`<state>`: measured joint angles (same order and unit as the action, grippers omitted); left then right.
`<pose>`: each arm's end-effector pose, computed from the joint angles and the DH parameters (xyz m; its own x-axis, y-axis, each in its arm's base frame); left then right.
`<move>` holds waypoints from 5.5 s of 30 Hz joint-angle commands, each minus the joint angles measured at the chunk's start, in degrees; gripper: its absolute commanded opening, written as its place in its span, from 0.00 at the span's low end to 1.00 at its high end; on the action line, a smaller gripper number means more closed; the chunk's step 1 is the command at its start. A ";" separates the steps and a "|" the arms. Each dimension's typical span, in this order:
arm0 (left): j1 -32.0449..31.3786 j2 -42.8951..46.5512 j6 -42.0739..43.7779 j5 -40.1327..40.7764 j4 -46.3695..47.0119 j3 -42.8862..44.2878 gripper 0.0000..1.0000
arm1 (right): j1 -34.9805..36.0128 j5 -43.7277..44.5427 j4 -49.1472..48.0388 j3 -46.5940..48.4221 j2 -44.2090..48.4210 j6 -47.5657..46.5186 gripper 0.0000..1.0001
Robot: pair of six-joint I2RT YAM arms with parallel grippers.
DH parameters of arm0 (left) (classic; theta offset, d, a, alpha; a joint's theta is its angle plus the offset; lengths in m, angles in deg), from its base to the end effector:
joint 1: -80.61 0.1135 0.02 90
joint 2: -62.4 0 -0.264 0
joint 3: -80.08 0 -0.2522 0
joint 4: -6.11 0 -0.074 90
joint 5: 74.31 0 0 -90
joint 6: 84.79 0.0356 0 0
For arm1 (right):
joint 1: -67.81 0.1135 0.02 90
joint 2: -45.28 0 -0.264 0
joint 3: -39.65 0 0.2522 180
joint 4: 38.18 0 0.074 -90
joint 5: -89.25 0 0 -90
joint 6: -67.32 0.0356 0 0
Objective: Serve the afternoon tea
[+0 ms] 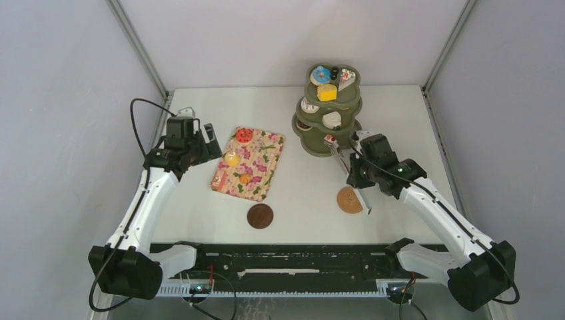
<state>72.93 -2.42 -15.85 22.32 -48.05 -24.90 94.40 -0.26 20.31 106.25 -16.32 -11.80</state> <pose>0.2331 -0.0273 0.3212 -0.6601 -0.2712 -0.7005 -0.2002 0.9623 -0.1839 0.1887 0.0941 0.2796 -0.7894 -0.1841 -0.5856 -0.2994 0.9483 0.1056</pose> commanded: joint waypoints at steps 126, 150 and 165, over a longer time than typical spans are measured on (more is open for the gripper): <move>1.48 0.72 -0.91 -3.35 3.76 -0.43 0.88 | -13.76 -5.46 -7.50 22.78 -32.72 4.16 0.46; 1.45 1.00 -1.35 -4.01 4.02 -0.45 0.88 | -5.14 -8.95 1.76 8.66 -4.33 1.34 0.45; 1.47 1.27 -1.63 -3.01 3.17 -0.28 0.88 | 15.31 -13.50 -13.49 8.44 -8.14 3.93 0.43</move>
<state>74.04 -3.16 -16.90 18.91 -45.49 -24.90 107.14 -13.79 16.75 114.05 -21.98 -9.42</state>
